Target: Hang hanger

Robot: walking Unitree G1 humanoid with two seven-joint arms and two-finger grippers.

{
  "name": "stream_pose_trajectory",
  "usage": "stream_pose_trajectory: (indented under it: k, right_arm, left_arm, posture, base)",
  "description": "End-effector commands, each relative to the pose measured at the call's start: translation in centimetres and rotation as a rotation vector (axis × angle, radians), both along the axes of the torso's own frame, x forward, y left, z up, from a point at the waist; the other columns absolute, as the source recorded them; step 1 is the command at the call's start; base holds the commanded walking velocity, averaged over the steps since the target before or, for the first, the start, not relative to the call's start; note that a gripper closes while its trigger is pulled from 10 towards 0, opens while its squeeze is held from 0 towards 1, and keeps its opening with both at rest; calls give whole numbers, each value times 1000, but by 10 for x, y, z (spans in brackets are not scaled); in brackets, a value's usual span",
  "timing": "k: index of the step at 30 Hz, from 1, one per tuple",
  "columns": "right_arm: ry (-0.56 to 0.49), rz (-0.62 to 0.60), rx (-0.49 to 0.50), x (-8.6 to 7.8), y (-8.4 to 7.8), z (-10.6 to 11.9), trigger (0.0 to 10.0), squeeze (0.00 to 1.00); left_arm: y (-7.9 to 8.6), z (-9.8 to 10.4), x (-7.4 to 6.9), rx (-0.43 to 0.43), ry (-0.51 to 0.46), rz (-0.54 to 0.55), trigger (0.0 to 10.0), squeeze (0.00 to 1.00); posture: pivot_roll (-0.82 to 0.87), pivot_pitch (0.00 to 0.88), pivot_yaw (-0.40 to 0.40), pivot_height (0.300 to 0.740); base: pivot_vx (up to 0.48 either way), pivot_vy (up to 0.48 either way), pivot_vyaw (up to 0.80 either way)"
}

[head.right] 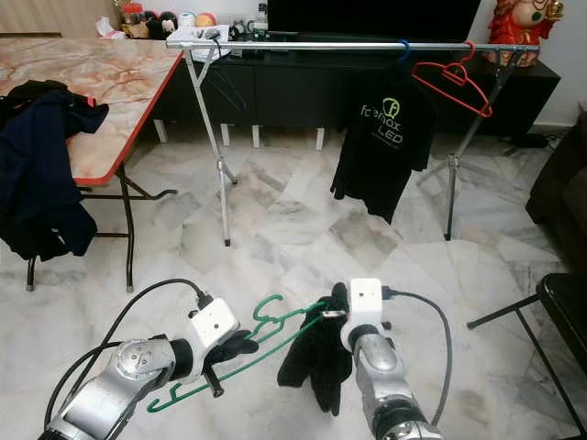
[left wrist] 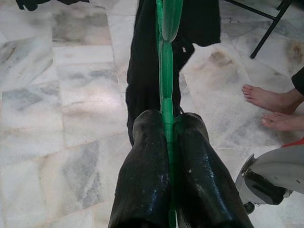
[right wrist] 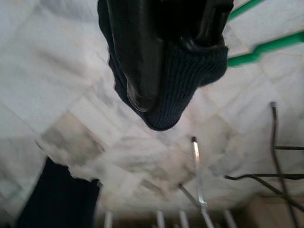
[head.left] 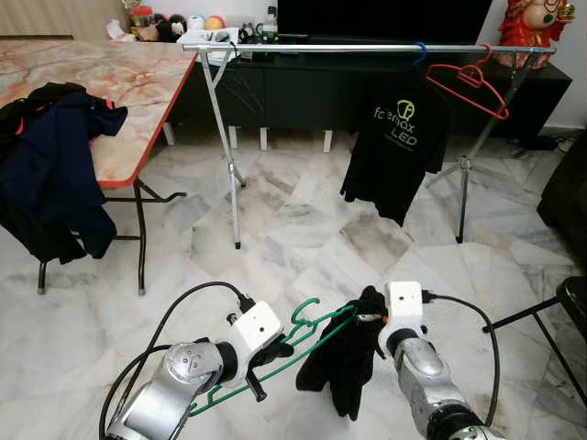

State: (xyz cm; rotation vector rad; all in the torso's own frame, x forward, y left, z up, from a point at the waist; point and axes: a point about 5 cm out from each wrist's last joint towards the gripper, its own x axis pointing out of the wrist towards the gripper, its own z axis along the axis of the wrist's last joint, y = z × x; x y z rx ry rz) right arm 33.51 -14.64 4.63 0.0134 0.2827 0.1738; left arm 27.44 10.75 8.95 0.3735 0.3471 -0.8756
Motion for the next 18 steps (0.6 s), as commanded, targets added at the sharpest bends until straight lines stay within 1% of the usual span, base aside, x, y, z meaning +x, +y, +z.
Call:
stream_pose_trajectory:
  k: [1,4,6,8,9,11,13,14,16,18]
  right_arm:
    - [-70,36,20,8,6,15,10000,0]
    - [-97,85,54,11,10,22,10000,0]
    - [-98,141,38,10,13,24,10000,0]
    - [-84,158,20,9,12,23,10000,0]
    - [-68,157,31,8,12,22,10000,0]
    - [-24,148,78,6,12,19,10000,0]
    - [-26,137,94,5,11,19,10000,0]
    - [-18,112,102,5,9,17,10000,0]
    - [-7,95,90,4,7,15,10000,0]
    - [59,2,43,2,-6,5,10000,0]
  left_arm:
    - [0,5,2,-21,-26,0,10000,0]
    - [-1,5,3,-24,-27,0,10000,0]
    - [-2,5,2,-29,-28,-3,10000,0]
    - [-2,5,3,-29,-29,-2,10000,0]
    - [-2,5,3,-26,-32,1,10000,0]
    - [-1,4,5,-10,-40,16,10000,0]
    - [-1,3,6,-3,-41,20,10000,0]
    - [0,3,7,3,-44,30,10000,0]
    - [0,2,7,9,-46,35,10000,0]
    - [3,1,8,28,-45,49,10000,0]
  posture:
    - [66,97,-25,740]
    - [61,102,-24,740]
    - [58,105,-24,740]
    - [55,110,-24,740]
    - [54,111,-23,740]
    - [53,112,-23,740]
    - [53,112,-23,740]
    - [47,114,-24,740]
    - [49,114,-24,740]
    - [54,113,-25,740]
  base:
    - [0,0,0]
    - [0,0,0]
    - [0,0,0]
    - [0,0,0]
    - [0,0,0]
    - [0,0,0]
    - [0,0,0]
    - [0,0,0]
    - [0,0,0]
    - [0,0,0]
